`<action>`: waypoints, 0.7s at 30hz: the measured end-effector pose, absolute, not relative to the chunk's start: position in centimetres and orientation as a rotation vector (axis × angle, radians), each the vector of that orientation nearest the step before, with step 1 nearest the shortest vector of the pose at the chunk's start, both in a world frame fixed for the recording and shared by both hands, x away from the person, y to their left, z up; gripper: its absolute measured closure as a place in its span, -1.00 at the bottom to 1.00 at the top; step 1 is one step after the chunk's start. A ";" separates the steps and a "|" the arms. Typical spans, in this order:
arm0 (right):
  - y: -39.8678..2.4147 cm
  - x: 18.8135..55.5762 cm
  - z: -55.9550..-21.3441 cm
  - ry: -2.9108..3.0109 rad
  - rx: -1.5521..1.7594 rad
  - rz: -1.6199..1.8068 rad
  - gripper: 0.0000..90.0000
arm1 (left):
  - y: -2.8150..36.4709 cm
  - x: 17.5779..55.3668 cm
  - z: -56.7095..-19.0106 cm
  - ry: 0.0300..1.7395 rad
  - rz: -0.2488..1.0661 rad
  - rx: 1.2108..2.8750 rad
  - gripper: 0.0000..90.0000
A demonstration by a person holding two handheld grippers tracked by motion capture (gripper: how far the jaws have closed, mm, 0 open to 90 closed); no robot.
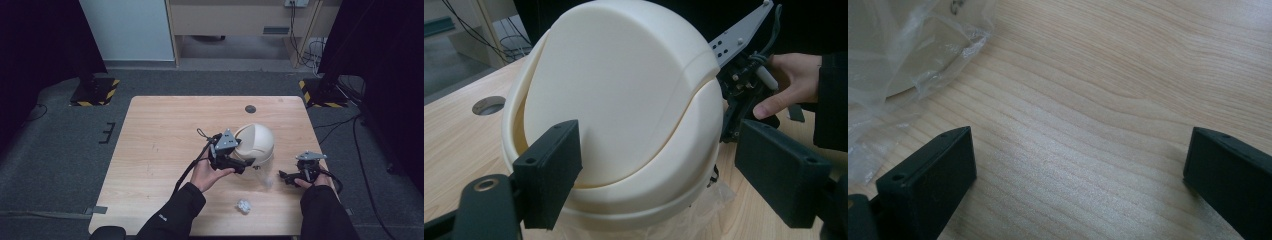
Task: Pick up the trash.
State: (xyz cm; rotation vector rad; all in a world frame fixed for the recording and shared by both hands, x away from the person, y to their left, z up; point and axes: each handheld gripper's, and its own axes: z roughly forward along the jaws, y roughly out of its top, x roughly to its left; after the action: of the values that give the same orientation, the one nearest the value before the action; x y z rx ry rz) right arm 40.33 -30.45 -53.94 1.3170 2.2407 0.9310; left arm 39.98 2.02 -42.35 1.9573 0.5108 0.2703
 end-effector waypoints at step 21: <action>-30.5 40.3 -53.9 2.241 1.317 0.931 -0.99 | -0.1 40.7 -43.4 0.519 0.232 1.998 -0.62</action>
State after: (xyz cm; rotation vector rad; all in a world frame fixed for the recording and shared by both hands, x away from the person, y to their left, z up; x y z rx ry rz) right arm 40.33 -30.45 -53.94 1.3174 2.2406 0.9307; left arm 40.71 -0.09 -43.35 1.9976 0.5192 0.2325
